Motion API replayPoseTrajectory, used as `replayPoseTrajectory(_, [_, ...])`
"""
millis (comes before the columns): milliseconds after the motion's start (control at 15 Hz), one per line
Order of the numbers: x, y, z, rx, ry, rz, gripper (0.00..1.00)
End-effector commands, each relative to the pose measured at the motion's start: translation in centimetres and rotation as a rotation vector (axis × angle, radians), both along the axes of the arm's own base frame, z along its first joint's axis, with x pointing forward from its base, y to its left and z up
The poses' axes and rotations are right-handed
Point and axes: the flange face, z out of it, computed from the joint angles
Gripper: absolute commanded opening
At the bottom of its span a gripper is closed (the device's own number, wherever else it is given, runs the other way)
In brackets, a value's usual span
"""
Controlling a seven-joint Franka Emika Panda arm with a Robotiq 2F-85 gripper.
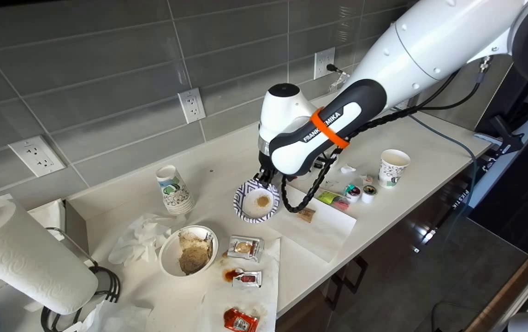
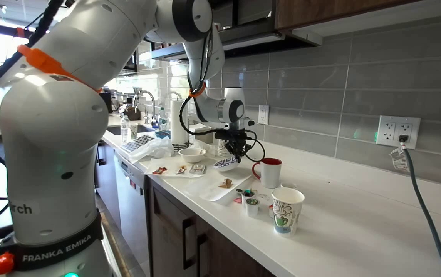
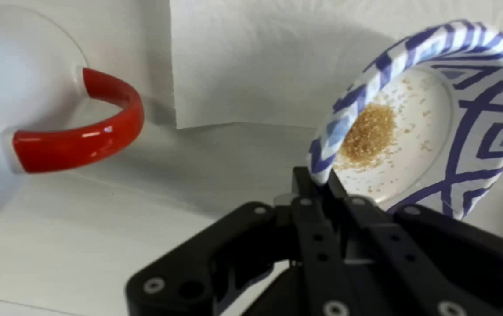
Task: Pick up the plate on the right and pour its contents into the plate on the left
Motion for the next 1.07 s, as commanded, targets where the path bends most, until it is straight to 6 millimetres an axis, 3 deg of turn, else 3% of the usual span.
replayPoseTrajectory(0, [-1.1, -0.7, -0.1, 0.072, 0.023, -0.008, 0.02])
replayPoseTrajectory(467, [-2.6, 0.2, 2.8, 0.173, -0.039, 0.027, 0.02])
replayPoseTrajectory(1000, [-4.9, 4.5, 7.1, 0.178, -0.135, 0.113, 0.02])
